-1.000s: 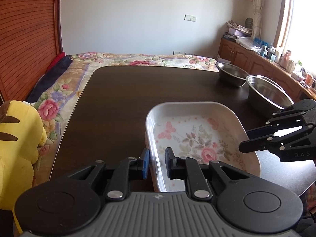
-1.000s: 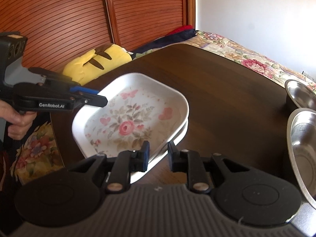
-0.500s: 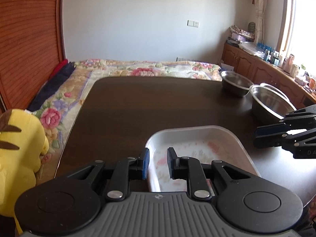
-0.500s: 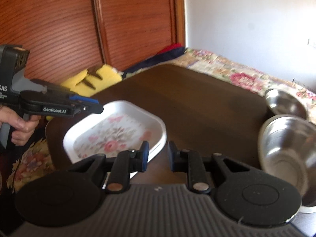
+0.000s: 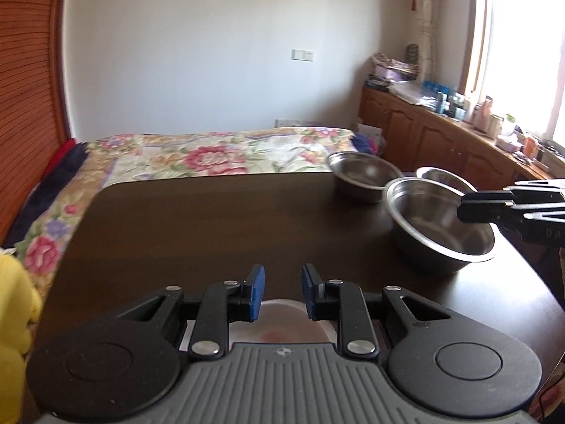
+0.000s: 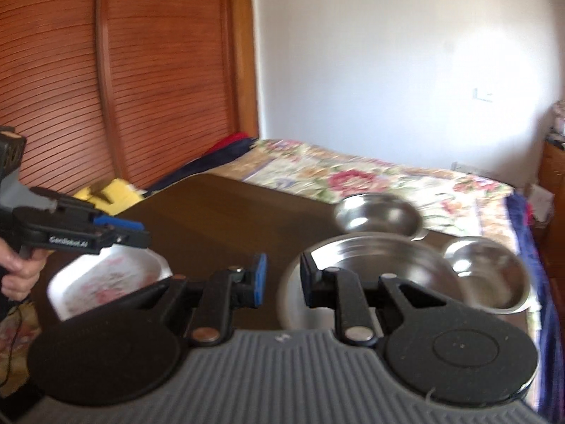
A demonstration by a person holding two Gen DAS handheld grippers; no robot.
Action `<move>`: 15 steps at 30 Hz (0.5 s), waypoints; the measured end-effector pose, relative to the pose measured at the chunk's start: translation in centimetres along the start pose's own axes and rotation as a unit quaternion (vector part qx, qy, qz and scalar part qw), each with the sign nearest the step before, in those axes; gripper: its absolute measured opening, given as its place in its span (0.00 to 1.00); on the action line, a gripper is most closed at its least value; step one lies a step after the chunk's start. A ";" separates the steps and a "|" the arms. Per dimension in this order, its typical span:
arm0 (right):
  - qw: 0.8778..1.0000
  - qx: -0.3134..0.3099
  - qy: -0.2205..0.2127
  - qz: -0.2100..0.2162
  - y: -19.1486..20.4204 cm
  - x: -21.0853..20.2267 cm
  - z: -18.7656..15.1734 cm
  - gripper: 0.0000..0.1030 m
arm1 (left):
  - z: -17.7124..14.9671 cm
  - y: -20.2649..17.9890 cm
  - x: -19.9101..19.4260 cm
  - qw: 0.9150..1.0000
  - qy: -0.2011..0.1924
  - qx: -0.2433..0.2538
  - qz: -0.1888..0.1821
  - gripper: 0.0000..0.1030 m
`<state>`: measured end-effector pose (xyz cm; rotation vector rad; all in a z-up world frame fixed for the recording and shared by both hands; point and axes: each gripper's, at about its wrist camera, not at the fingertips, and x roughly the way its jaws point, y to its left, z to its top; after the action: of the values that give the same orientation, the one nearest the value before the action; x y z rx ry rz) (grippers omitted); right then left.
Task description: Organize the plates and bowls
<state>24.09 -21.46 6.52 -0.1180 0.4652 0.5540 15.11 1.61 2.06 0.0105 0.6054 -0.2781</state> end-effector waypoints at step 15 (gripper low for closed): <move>0.993 0.073 -0.040 -0.088 -7.3 -1.2 -4.0 0.22 | 1.9 -6.9 4.0 0.999 0.010 0.030 -0.033 0.24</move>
<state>25.53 -29.14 3.35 0.0042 0.4125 0.3497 17.46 -6.18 1.85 0.0512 0.6169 -0.3603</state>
